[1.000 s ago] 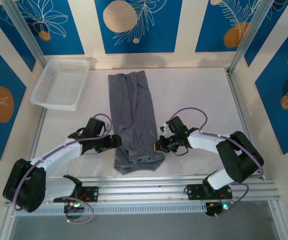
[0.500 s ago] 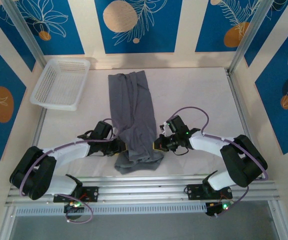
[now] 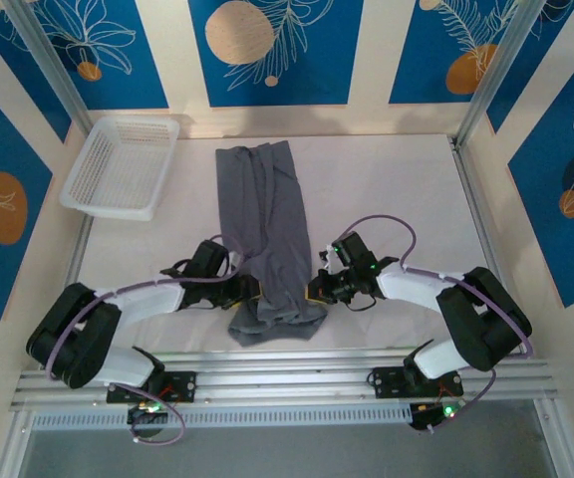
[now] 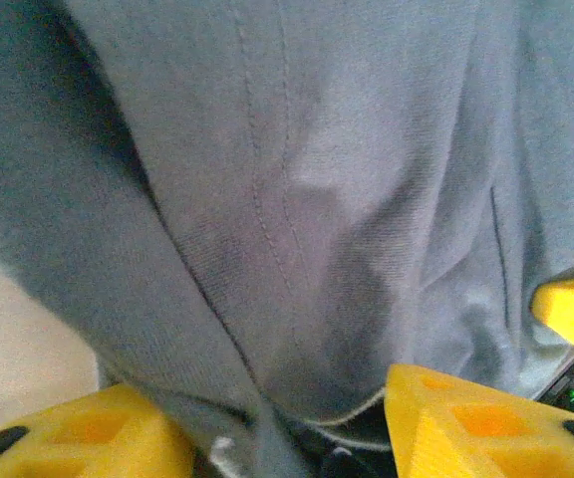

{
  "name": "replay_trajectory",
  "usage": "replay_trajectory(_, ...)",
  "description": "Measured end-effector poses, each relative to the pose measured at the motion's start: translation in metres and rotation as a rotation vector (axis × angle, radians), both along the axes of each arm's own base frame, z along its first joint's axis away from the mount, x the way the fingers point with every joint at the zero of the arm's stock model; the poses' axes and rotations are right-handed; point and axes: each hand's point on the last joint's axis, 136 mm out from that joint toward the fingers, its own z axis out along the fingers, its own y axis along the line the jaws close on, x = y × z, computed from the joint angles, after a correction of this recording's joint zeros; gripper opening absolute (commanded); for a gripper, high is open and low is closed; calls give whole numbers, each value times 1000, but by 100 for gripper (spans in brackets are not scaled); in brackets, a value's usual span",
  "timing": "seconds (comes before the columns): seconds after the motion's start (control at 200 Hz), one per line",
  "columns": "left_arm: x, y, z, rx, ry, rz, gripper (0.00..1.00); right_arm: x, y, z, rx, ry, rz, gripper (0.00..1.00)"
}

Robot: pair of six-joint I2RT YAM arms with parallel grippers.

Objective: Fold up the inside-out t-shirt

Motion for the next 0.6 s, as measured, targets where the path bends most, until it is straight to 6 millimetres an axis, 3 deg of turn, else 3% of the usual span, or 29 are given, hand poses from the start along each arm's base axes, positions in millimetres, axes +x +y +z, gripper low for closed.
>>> replay_trajectory(0.095, -3, -3, -2, 2, 6, -13, 13, 0, 0, 0, -1, 4, -3, 0)
replay_trajectory(0.185, -3, -3, -2, 2, 8, -11, 0, 0, 0, -1, -1, 7, -6, 0)
replay_trajectory(0.325, -8, -2, 1, 3, -1, -22, 0, -9, -6, -3, 3, 19, -26, 0)
replay_trajectory(0.47, -31, -4, 6, 14, -7, -64, 0, -38, -20, 0, 12, 43, -52, 0)
replay_trajectory(0.6, -54, -10, 14, 18, -7, -99, 0, -57, -29, 18, 25, 38, -64, 0)
